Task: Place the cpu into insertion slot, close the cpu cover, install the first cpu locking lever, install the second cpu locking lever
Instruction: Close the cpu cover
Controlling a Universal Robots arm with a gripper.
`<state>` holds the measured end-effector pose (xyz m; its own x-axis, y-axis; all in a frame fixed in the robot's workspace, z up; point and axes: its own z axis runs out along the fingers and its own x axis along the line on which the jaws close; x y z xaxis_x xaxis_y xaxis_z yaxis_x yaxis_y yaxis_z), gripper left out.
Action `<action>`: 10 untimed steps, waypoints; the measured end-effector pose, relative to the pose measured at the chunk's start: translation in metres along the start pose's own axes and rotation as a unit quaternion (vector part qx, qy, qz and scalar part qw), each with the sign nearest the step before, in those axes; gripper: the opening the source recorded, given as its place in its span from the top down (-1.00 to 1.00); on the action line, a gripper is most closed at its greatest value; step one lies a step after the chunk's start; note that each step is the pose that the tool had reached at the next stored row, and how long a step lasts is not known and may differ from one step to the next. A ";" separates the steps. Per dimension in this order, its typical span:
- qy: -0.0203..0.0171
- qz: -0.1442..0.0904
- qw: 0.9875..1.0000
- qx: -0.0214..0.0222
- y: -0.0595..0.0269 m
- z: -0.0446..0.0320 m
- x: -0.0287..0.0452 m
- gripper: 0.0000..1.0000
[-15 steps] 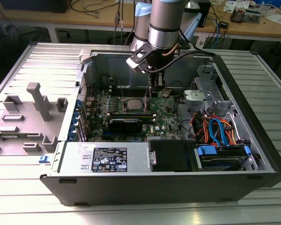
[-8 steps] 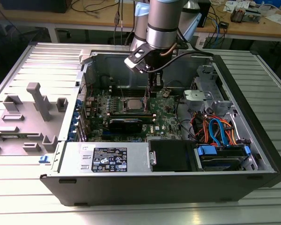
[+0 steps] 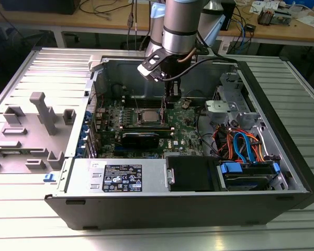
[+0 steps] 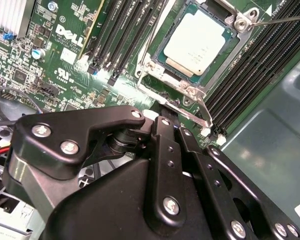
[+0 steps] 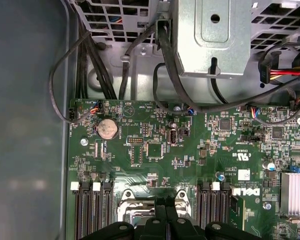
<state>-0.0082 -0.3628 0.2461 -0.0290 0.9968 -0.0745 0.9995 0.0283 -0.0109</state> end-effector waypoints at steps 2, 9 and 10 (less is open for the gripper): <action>0.000 0.000 1.000 0.000 -0.0010 0.0000 0.0000 0.79; 0.000 0.000 1.000 0.000 -0.0034 0.0001 0.0001 0.79; 0.000 0.000 1.000 0.000 -0.0034 0.0001 0.0001 0.79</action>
<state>-0.0117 -0.3628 0.2461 -0.0293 0.9968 -0.0745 0.9995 0.0285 -0.0109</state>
